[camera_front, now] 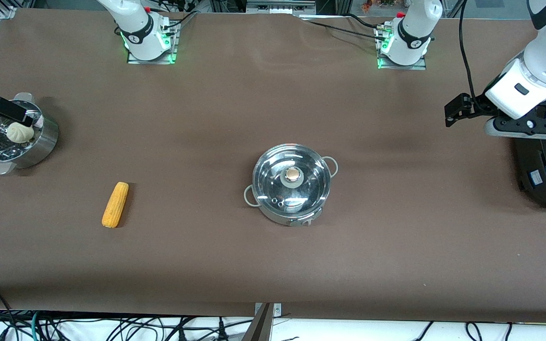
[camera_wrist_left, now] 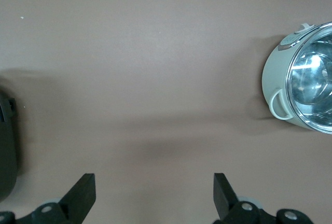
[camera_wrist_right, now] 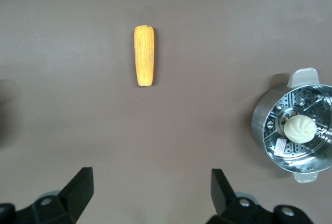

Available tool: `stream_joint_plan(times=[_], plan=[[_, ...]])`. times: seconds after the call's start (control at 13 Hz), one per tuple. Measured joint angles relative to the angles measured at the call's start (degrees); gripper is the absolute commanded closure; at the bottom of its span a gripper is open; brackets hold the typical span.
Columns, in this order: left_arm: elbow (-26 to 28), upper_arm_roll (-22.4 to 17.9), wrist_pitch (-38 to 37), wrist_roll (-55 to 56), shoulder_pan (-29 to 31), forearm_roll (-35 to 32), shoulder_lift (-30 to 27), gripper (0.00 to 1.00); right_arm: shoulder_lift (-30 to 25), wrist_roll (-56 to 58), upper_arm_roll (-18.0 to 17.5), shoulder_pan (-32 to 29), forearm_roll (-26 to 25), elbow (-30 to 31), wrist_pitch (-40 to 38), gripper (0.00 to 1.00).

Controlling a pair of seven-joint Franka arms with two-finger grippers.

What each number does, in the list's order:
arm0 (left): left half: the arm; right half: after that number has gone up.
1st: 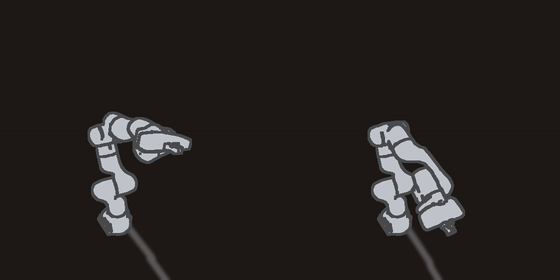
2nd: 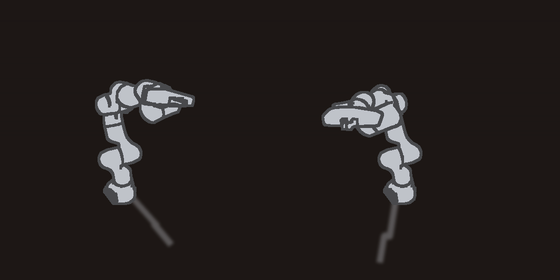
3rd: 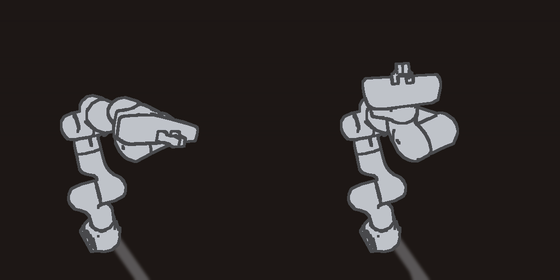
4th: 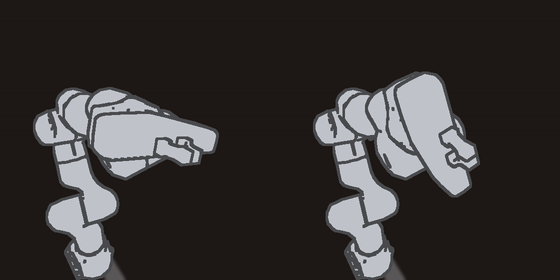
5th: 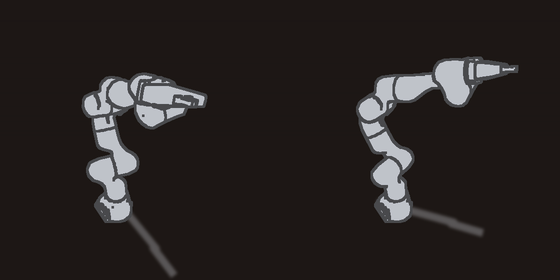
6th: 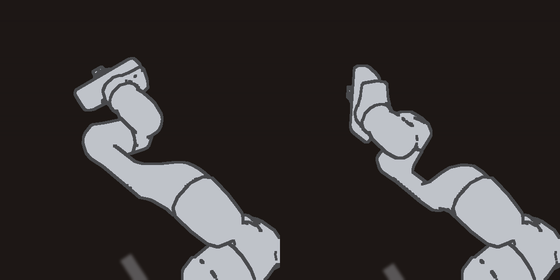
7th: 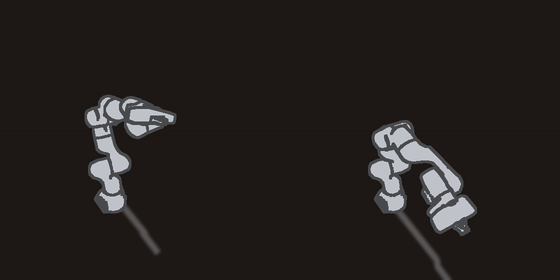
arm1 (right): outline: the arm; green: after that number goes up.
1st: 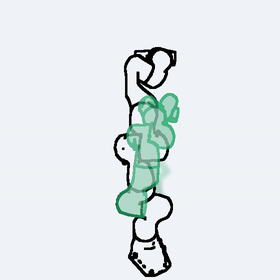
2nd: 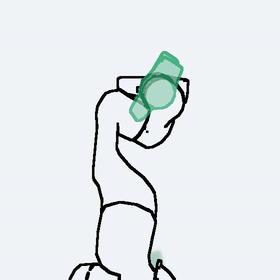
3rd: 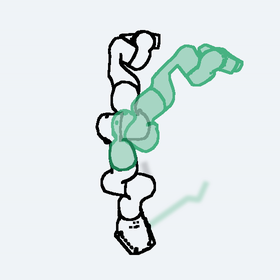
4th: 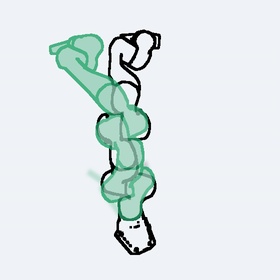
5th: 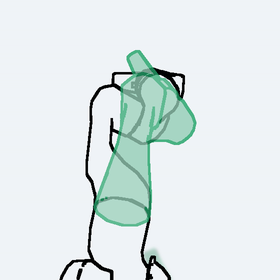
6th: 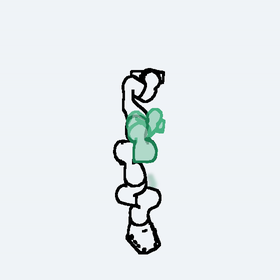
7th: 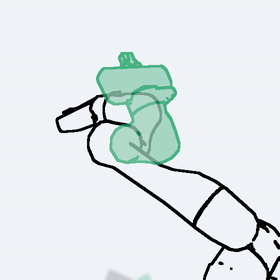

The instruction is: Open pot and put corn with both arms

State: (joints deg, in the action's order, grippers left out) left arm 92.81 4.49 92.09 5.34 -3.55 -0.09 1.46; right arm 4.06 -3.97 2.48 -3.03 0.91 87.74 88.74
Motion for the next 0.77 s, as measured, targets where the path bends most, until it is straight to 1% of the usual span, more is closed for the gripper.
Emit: stream_joint_plan(times=[0.77], plan=[[0.0, 0.21, 0.0, 0.0, -0.04, 0.0, 0.0, 0.0, 0.19, 1.95, 0.02, -0.02, 0.0, -0.55, 0.01, 0.0]])
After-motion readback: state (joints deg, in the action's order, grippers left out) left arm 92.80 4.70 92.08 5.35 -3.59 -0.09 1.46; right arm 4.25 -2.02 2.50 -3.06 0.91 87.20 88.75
